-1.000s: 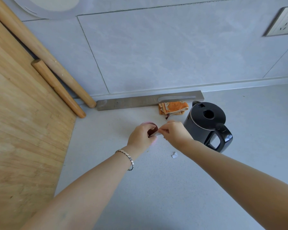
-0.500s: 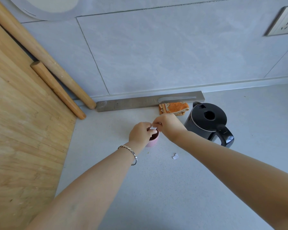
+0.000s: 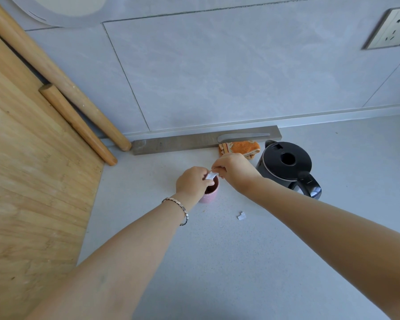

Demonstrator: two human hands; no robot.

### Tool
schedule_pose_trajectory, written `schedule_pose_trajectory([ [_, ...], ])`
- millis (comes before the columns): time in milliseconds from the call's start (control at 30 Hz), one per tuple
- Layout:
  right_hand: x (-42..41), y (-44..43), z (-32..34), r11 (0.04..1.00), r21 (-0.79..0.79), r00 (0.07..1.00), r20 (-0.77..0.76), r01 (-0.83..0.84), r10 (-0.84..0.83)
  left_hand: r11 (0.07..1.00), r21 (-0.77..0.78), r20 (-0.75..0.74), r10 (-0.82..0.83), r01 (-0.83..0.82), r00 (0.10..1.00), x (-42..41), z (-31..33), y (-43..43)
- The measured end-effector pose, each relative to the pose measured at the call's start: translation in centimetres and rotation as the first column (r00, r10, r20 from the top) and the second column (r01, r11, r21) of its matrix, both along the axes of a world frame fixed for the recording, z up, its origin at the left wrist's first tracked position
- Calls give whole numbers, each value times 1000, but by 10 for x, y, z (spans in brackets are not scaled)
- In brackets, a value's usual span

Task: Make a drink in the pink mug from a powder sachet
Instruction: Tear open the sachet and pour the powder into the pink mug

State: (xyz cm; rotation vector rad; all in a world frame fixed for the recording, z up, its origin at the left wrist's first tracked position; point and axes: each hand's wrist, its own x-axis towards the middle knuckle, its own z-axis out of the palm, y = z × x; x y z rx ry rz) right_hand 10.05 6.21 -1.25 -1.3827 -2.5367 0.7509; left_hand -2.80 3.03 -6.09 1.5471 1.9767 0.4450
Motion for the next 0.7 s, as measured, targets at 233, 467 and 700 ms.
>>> schedule_pose_trajectory([
  [233,5,-4,2,1000,5,1000,-17,-2,2,1000,14,-26,-6,7,1000,1,-1,-3],
  [467,5,-5,0,1000,2,999,-32,12,-12,999,16,-50,-31,32,998,0,0,-3],
  [700,5,-5,-2,1000,-13,999,-30,19,-19,999,21,-50,-31,32,998,2,-1,-4],
])
